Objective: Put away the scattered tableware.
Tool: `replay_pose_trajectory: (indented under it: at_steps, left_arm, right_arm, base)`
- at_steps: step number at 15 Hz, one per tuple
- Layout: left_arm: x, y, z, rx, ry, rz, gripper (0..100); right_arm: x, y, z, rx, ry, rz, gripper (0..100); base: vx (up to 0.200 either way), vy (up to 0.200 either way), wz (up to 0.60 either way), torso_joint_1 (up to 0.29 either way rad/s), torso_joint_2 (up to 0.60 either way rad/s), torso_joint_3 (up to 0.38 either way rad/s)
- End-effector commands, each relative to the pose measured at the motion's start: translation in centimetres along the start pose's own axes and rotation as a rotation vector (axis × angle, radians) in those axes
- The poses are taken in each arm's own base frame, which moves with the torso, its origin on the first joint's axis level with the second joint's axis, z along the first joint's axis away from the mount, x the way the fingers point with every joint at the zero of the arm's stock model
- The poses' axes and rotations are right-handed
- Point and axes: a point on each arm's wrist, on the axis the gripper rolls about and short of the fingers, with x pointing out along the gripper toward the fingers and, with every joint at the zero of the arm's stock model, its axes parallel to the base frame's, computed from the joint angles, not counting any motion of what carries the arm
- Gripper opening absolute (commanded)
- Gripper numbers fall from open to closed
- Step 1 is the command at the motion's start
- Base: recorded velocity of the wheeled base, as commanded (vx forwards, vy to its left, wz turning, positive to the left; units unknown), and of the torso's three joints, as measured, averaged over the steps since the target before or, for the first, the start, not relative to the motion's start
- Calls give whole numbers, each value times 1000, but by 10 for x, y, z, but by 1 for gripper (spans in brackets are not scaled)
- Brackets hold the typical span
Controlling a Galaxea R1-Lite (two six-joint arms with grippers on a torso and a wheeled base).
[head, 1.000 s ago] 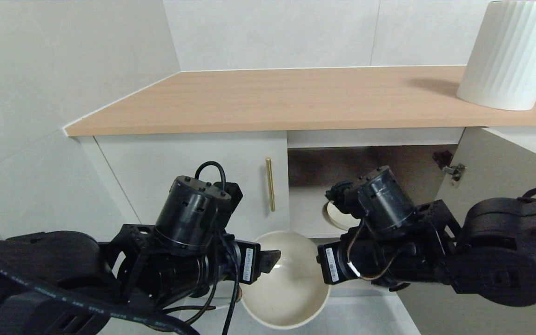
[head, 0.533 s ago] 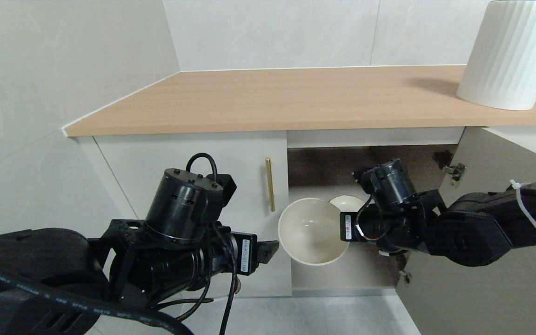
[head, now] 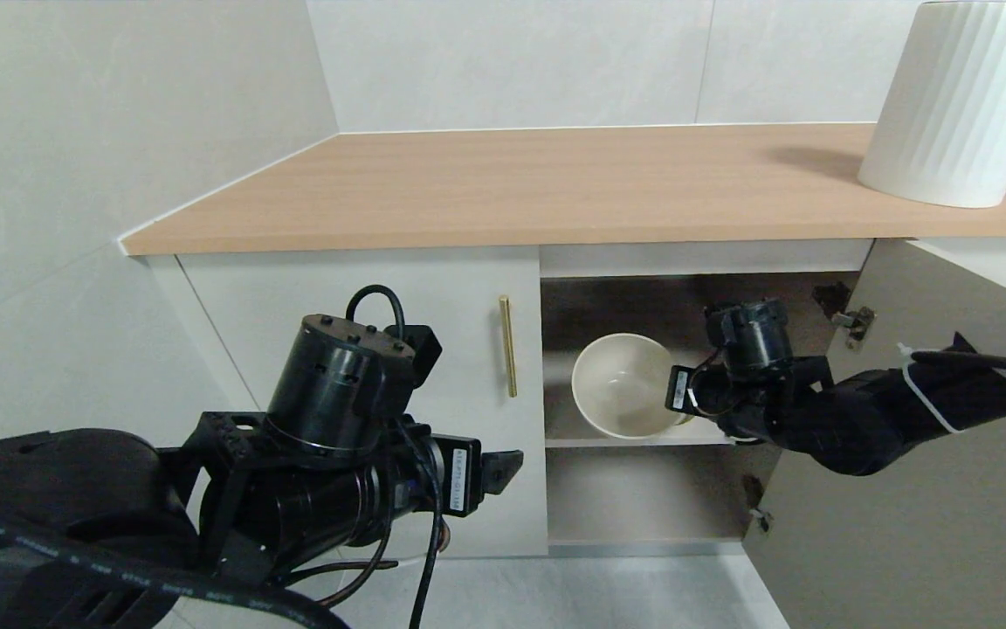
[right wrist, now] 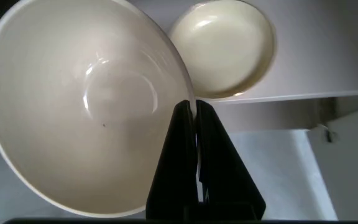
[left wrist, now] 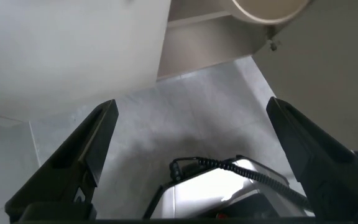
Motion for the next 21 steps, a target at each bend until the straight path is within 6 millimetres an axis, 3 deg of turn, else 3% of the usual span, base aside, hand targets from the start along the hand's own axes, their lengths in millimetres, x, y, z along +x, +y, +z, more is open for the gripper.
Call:
replay_pose_trajectory:
  at_steps: [1,12,21]
  left_arm:
    - [1,0,-1,3,3,1,100]
    - [2,0,-2,4,8,1,100]
    - [2,0,-2,4,9,2,100]
  right_arm:
    - [16,-9,-4,9,2,-36,0]
    - [52,-34,6,83,-77,-162,0]
    - [78,-50,1,95,-85,-222,0]
  base:
    - [0,0,0,0,0,0]
    - [0,0,0,0,0,0]
    - [0,0,0,0,0,0]
